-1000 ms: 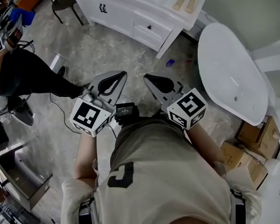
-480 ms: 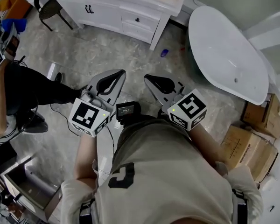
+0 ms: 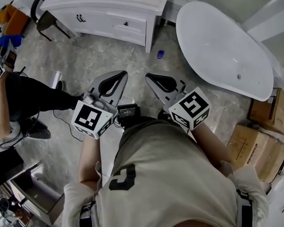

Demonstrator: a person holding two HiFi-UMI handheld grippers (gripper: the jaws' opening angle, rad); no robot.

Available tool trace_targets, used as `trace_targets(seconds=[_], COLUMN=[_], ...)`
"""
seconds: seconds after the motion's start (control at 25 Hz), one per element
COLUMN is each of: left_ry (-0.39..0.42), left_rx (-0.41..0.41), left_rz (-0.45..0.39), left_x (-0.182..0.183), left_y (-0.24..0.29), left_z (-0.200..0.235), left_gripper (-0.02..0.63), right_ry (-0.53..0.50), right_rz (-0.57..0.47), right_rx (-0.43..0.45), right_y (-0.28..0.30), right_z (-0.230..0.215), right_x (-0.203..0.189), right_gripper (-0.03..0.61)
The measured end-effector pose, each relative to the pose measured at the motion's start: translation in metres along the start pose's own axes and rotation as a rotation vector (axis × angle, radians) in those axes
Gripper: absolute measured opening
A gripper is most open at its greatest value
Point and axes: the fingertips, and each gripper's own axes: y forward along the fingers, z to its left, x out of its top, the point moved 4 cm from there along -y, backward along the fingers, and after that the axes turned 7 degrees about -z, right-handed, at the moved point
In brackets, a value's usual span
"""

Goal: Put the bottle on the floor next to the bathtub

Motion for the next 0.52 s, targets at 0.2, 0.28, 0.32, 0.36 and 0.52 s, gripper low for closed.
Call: trace_targets(seconds=[0.2, 0.28, 0.32, 0.36, 0.52], left_ry=[-0.001, -0.003, -0.004, -0.005, -0.011], left_rx=[0.020, 0.032, 0.040, 0.048, 0.060], left_rz=[0.008, 0.009, 0.011, 0.012, 0.019], left_x=[-0.004, -0.006, -0.007, -0.009, -0.015], left_y=[0.001, -0.002, -0.006, -0.009, -0.027], left_z=[-0.015, -0.014, -0.013, -0.010, 0.000], left_gripper=[0.058, 0.058, 0.058, 0.058, 0.058], right_ry=[-0.001, -0.005, -0.008, -0.010, -0.014], right_rz=[0.000, 0.003, 0.004, 0.005, 0.007], right_rx=[0.014, 0.025, 0.031, 0.036, 0.040], right_y=[-0.013, -0.010, -0.007, -0.004, 0.010], right_z=[0.000, 0.001, 0.002, 0.004, 0.015], right_x=[-0.004, -0.005, -0.004, -0.004, -0.004], right_gripper=[0.026, 0.026, 0.026, 0.026, 0.026])
